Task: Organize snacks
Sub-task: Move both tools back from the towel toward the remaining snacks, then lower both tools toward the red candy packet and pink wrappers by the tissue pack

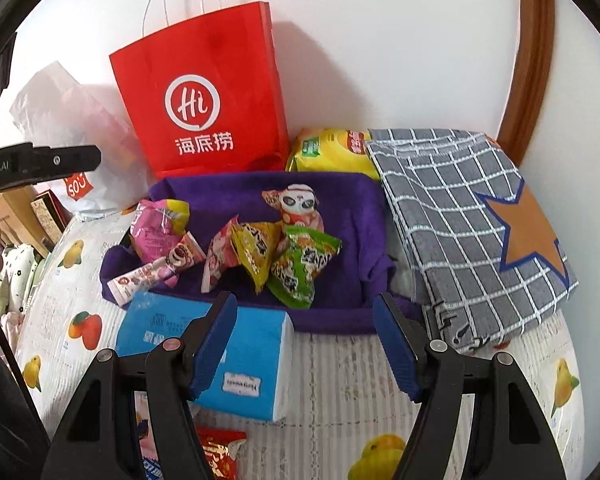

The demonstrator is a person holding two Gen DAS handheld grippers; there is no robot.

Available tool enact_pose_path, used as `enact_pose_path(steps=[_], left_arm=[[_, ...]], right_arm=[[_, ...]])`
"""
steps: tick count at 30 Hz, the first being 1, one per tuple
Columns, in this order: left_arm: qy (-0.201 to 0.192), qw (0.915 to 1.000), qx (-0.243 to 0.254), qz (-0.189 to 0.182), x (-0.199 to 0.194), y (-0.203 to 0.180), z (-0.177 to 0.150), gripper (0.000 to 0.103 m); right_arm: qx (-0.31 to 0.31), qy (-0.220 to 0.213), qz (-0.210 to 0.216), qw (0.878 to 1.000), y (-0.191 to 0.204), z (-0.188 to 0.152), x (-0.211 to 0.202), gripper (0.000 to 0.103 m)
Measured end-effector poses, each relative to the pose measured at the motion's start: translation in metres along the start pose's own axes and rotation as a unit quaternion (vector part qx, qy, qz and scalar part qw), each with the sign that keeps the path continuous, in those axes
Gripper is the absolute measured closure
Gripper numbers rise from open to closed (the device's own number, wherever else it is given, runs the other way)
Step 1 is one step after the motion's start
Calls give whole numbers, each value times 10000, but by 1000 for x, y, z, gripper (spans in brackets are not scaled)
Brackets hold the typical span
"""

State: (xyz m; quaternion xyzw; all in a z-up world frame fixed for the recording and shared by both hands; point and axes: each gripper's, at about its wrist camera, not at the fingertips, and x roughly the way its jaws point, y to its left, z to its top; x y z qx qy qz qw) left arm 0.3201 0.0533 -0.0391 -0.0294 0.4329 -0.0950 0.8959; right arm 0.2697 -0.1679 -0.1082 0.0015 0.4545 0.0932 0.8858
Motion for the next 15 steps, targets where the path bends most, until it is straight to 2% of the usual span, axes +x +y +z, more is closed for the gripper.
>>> enact_pose_path(steps=[15], left_arm=[[-32,9998,160,-65,-8,-11,-3,27]], right_arm=[[201,63,-71,9998,-8,-19,-7,33]])
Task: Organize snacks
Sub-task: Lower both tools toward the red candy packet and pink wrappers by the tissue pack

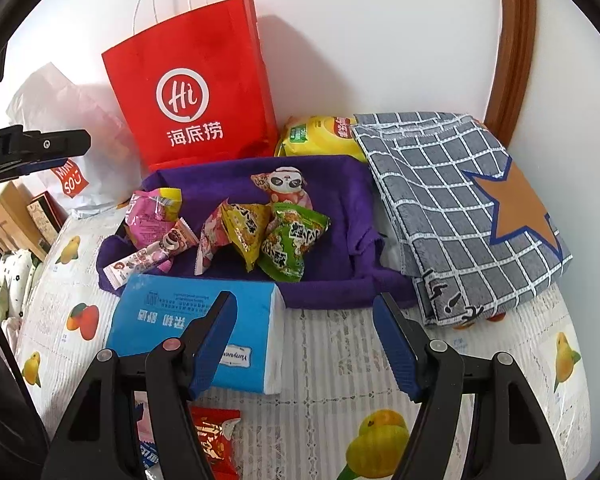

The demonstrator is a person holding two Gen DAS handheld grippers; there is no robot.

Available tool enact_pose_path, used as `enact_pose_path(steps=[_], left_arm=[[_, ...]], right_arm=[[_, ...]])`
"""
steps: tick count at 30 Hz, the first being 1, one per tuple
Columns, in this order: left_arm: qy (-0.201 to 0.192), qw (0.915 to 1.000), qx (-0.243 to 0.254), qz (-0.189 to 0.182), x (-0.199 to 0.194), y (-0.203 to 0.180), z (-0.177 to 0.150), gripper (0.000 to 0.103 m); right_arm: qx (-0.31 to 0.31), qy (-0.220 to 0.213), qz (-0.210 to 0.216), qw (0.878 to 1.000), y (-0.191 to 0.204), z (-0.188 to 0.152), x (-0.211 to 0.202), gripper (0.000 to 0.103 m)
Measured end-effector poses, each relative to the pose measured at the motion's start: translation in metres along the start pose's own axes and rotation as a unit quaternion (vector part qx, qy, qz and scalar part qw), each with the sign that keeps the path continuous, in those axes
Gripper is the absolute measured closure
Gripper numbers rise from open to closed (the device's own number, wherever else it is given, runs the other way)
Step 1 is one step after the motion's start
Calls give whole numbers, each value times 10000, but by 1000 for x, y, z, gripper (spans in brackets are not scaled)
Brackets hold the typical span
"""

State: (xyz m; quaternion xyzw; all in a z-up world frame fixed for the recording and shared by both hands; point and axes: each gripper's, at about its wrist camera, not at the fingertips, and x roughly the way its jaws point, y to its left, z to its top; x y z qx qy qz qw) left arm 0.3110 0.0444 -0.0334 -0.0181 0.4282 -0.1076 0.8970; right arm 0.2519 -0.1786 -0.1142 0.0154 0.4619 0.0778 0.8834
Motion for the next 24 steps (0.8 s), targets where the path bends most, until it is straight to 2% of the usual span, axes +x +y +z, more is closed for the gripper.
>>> enact_pose_path(steps=[24], left_arm=[[-101,9998,128,-97,-14,-10,-2,27]], right_arm=[[62,116,15,9999,9,-24,-1,33]])
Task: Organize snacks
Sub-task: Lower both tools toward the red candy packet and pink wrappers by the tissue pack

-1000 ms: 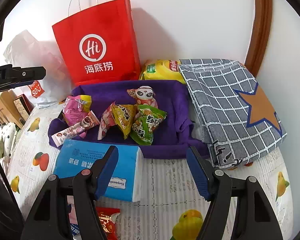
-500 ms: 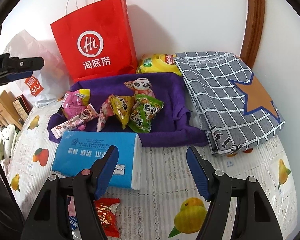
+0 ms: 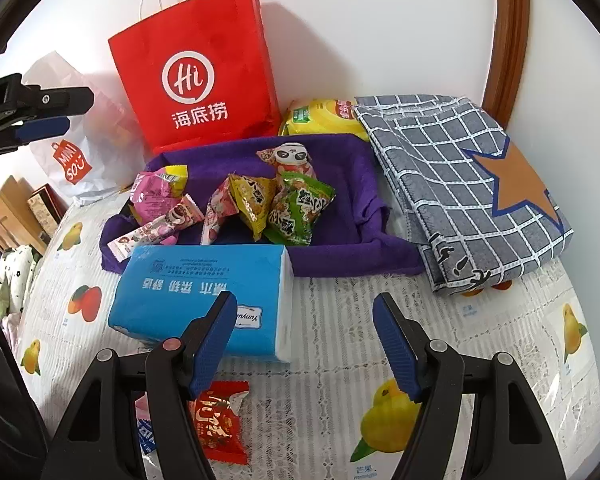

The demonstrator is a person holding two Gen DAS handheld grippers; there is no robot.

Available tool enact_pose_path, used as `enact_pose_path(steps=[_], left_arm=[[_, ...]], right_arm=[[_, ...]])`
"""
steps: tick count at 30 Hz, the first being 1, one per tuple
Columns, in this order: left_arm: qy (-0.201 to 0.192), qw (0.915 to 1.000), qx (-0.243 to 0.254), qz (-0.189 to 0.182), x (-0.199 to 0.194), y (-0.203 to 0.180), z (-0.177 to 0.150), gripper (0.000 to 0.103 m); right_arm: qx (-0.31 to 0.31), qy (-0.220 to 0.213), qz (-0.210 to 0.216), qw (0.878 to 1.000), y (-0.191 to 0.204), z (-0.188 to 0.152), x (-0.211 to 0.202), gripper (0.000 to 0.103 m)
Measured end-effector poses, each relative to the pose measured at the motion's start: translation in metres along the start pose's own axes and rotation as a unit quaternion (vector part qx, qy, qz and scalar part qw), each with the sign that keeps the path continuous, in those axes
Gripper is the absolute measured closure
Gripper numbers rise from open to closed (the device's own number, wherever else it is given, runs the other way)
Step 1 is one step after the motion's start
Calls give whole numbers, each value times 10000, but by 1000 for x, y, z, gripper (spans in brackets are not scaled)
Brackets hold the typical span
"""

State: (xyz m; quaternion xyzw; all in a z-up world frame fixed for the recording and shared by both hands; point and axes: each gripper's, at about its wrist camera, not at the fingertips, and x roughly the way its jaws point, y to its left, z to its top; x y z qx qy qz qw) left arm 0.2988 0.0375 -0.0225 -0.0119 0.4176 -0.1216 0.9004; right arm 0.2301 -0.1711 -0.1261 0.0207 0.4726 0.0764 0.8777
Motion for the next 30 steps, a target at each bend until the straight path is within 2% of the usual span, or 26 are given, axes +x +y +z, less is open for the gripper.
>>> enact_pose_path(steps=[21,30], left_arm=[[20,9991,247,331,-26,-2,-19,27],[81,9985,203,495,-37,4,-35,27]], right_arm=[[-227,184,304,9991,22,-18,9,33],[-418,337,241,9983,37,-30,23,33]])
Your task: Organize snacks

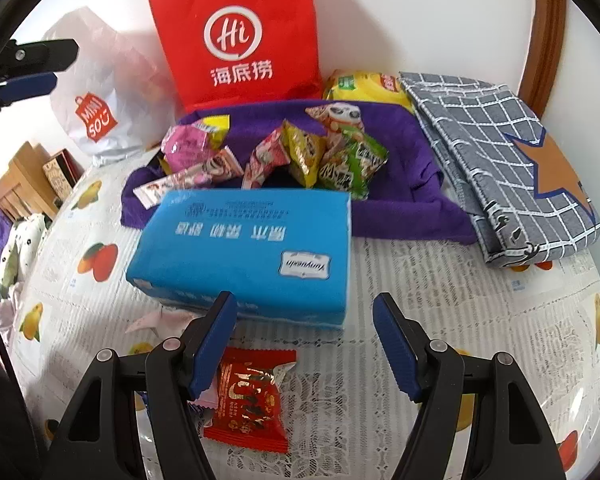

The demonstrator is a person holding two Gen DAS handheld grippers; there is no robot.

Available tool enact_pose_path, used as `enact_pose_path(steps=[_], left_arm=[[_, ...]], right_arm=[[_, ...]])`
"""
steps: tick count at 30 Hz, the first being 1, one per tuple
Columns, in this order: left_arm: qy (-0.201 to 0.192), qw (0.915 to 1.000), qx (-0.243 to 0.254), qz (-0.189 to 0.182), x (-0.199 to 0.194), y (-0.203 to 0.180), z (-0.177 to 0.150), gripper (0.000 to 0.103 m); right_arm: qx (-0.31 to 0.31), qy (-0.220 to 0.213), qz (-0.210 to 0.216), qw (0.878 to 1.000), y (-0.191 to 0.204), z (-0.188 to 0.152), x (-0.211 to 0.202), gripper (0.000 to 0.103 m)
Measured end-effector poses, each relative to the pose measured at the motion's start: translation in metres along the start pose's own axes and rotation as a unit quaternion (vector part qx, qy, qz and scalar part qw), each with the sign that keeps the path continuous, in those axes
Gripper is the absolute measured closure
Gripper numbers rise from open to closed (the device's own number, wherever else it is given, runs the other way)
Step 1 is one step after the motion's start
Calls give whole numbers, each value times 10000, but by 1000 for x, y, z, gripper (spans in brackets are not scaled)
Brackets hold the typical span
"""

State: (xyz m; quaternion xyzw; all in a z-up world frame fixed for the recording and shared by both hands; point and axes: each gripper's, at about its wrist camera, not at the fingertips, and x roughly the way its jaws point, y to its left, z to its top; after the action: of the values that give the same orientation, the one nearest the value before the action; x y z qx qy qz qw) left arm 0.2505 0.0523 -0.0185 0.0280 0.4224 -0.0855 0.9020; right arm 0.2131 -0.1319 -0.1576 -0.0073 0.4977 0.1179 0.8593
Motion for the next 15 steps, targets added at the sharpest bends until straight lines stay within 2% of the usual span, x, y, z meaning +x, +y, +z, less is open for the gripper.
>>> enact_pose_path(steps=[4,7,15], left_arm=[[71,9995,201,212,-1,2,-18,27],[206,9994,138,239,2,10,-31,27],[427,9989,-29,-207,11,19,-74,26]], right_arm=[[-71,79,-103,9999,3,-4,10,33],[-98,163,-78,9998,4,-6,19,33],[-195,270,-127,9994,11,-12,38,33]])
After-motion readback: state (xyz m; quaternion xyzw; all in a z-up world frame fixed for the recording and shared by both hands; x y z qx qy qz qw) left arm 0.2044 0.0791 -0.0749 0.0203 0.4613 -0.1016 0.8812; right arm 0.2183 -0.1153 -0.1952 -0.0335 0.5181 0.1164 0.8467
